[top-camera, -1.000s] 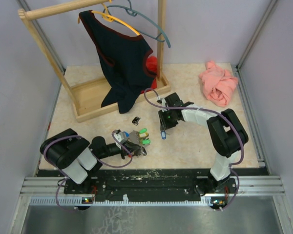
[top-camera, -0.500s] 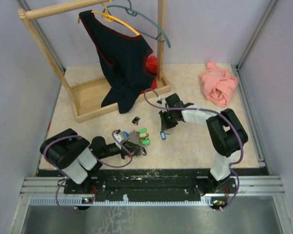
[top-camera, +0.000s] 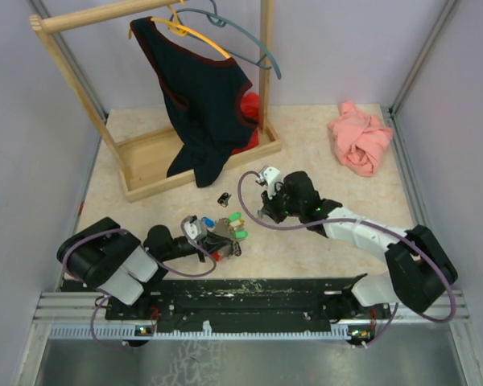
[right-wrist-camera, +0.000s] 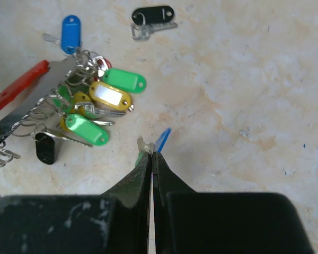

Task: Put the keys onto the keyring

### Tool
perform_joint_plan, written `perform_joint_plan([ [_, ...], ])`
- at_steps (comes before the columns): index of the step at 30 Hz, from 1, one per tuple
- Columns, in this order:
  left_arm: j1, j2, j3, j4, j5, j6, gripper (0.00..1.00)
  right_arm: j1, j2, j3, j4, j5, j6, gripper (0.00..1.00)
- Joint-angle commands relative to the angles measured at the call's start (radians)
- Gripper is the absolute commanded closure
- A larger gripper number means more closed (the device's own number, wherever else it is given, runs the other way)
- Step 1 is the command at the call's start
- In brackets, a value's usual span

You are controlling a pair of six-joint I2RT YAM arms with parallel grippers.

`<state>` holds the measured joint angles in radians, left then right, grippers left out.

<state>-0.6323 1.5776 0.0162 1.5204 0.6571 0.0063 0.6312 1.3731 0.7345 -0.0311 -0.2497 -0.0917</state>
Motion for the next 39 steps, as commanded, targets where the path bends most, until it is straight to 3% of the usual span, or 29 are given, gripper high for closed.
perform_joint_plan([
  [1, 0.008, -0.048, -0.012, 0.269, 0.080, 0.056, 0.99, 0.013, -0.113, -0.065, 0.222, -0.089, -0.070, 1.00],
  [8, 0.013, -0.114, -0.007, 0.166, 0.154, 0.121, 0.99, 0.016, -0.259, -0.209, 0.425, -0.226, -0.117, 1.00],
  [13, 0.013, -0.209, 0.015, -0.005, 0.153, 0.184, 0.99, 0.036, -0.287, -0.237, 0.399, -0.328, -0.237, 1.00],
  [18, 0.010, -0.244, 0.056, -0.213, 0.127, 0.185, 0.99, 0.092, -0.279, -0.246, 0.313, -0.261, -0.363, 1.00],
  [24, 0.005, -0.162, 0.055, -0.118, 0.120, 0.134, 0.99, 0.125, -0.285, -0.308, 0.362, -0.222, -0.396, 1.00],
  [30, 0.005, -0.160, 0.225, -0.584, 0.078, 0.250, 0.99, 0.134, -0.265, -0.349, 0.420, -0.225, -0.422, 1.00],
  [39, -0.005, -0.096, 0.278, -0.715, 0.113, 0.258, 0.99, 0.136, -0.205, -0.366, 0.532, -0.180, -0.451, 1.00],
])
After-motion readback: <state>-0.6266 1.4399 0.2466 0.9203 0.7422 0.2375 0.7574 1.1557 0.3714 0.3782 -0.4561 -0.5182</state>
